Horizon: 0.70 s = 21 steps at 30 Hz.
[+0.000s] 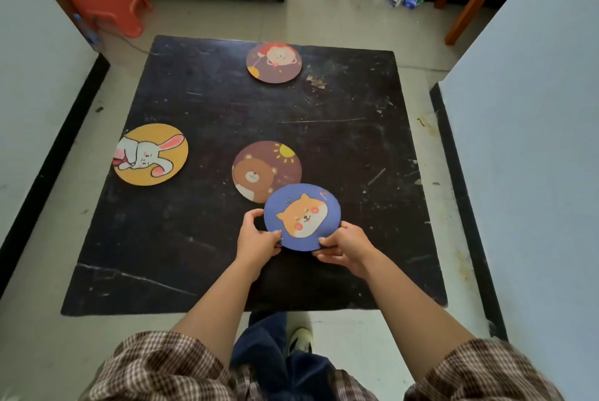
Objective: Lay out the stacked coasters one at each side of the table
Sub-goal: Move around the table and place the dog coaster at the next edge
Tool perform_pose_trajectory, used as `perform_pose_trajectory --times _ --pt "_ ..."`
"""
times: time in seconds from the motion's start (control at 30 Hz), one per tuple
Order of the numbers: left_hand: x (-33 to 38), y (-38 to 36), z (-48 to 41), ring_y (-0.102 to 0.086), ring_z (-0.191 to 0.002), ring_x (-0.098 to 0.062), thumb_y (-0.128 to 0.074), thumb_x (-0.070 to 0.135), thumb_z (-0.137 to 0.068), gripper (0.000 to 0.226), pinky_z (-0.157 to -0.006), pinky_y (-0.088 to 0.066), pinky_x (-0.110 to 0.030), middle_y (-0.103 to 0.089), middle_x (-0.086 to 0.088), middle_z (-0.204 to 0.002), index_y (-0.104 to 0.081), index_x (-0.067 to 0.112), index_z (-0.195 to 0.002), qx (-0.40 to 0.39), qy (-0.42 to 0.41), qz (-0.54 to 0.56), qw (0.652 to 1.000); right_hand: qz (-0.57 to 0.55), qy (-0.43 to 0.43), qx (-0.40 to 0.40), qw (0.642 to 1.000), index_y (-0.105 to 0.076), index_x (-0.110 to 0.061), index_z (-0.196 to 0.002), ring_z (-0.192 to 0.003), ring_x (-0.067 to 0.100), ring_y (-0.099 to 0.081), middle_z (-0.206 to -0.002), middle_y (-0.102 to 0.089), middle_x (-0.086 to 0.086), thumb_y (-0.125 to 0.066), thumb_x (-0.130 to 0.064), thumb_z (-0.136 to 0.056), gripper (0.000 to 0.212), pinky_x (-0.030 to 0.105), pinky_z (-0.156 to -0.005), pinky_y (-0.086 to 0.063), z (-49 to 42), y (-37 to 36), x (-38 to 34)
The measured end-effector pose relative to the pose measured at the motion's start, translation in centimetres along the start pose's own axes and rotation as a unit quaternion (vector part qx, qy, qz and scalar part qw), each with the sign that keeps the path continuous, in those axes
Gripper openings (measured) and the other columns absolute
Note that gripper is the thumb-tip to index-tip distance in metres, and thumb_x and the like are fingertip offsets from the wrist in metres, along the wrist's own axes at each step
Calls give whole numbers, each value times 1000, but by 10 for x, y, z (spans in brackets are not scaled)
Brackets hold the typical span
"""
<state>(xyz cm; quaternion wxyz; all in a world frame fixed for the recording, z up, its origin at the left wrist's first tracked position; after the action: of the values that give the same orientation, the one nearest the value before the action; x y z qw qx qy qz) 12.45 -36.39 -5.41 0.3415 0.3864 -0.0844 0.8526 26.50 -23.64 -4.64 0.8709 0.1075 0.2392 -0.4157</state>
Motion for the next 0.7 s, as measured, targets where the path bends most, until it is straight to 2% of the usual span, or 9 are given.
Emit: perform_pose_trajectory --times 0.07,0.17,0.27,0.33,0.43,0.6,0.67,0.7 --pt "-12 3 10 -66 -78 -20 -62 0 -84 49 -59 -54 -31 -66 -15 -83 -44 31 -119 -5 -12 -3 1000 28 -3 6 1000 -63 -8 -99 -77 24 -71 -94 -71 13 -64 4 -79 24 32 -58 -55 6 8 18" --pt "-29 9 23 -65 -77 -21 -60 0 -86 51 -59 -54 -32 -67 -15 -82 -46 35 -121 -7 -7 -29 1000 47 5 57 997 -64 -10 -89 -80 21 -64 -92 -68 10 -67 -5 -81 10 29 -60 -51 9 22 39" --pt "-45 17 33 -65 -77 -22 -59 0 -86 52 -62 -55 -37 -69 -15 -87 -49 34 -123 -3 -4 -53 999 74 17 84 994 -63 -10 -96 -71 18 -61 -84 -66 8 -66 -10 -84 12 27 -58 -51 12 30 51" --pt "-51 24 34 -66 -78 -20 -59 -1 -87 54 -61 -55 -35 -70 -11 -88 -50 34 -126 9 -3 -55 998 94 31 83 992 -63 -10 -98 -65 17 -62 -82 -67 9 -66 -14 -86 13 27 -56 -52 13 29 57" --pt "-56 33 30 -66 -82 -19 -59 1 -88 56 -63 -54 -34 -70 -9 -89 -48 31 -134 20 -10 -62 998 123 42 80 988 -65 -11 -89 -59 19 -65 -79 -70 12 -64 -22 -88 11 28 -53 -50 12 24 61" --pt "-57 44 28 -62 -89 -20 -68 10 -83 55 -85 -55 -44 -65 -2 -89 -49 19 -134 112 -18 -118 987 216 57 112 968 -69 -10 -69 -63 18 -63 -71 -68 8 -68 -17 -84 16 32 -57 -54 5 18 64" --pt "-58 47 30 -61 -87 -19 -70 10 -82 46 -83 -54 -39 -65 -1 -90 -56 13 -126 142 -17 -134 981 241 61 117 962 -72 -1 -72 -64 19 -60 -70 -65 11 -69 -15 -81 16 38 -67 -55 4 14 67" --pt "-58 48 30 -60 -86 -18 -70 10 -82 40 -80 -53 -36 -65 -2 -91 -60 11 -121 150 -16 -138 979 251 63 115 959 -71 3 -73 -64 20 -59 -68 -62 12 -69 -14 -80 19 38 -68 -54 5 12 68"
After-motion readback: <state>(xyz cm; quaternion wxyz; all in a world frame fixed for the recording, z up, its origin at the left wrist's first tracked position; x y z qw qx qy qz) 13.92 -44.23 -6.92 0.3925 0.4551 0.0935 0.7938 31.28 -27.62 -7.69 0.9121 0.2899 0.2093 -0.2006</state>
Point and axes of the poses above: each hand's wrist, its own z-axis away from the middle knuckle, its own y-axis out of the back of the hand, x = y × z, the point moved 4 cm from there along -z, towards the middle knuckle
